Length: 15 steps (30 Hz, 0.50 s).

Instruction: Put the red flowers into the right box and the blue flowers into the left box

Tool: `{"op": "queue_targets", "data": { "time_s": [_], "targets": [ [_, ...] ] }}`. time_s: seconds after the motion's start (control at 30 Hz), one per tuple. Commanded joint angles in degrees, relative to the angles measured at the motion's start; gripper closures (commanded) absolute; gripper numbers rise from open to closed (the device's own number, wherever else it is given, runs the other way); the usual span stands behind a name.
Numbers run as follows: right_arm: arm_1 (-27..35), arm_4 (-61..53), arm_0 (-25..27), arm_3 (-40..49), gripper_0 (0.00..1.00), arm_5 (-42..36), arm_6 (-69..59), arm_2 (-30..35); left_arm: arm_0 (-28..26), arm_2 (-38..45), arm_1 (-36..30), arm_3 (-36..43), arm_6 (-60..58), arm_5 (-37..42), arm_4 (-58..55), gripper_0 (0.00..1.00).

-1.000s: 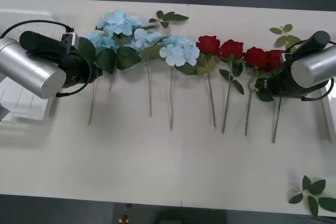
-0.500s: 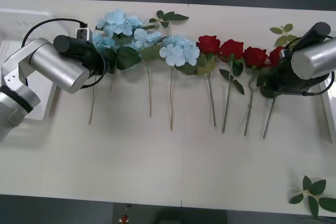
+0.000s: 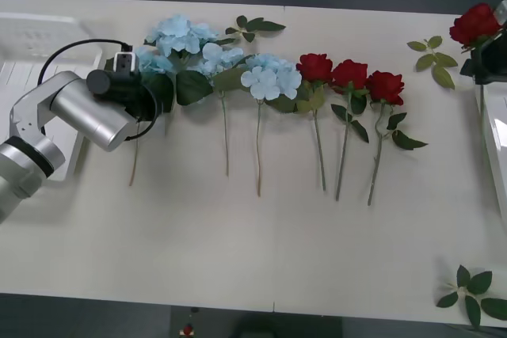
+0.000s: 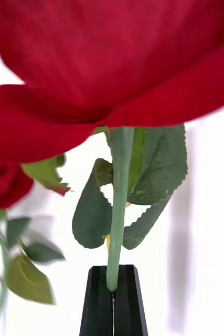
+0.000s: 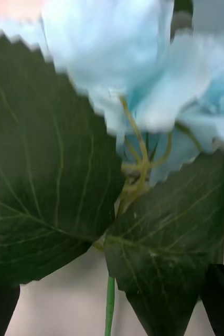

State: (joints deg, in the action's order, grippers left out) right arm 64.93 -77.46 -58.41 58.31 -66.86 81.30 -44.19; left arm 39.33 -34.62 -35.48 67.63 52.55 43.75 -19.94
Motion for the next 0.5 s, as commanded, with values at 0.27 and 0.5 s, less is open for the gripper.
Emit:
{"op": "queue_targets", "data": {
  "time_s": [0.27,0.5],
  "targets": [
    [6.09,7.67,-0.47,-13.93,1.00,2.43,30.85,5.78,1.98,-4.58,-0.56,-2.24,2.56,-2.27,2.10,0.00],
    [5.38,20.94,2.34,-21.13,1.00,6.04,33.49,6.40,1.98,-4.58,-0.47,-2.24,2.38,-3.14,2.54,0.92]
  ]
}}
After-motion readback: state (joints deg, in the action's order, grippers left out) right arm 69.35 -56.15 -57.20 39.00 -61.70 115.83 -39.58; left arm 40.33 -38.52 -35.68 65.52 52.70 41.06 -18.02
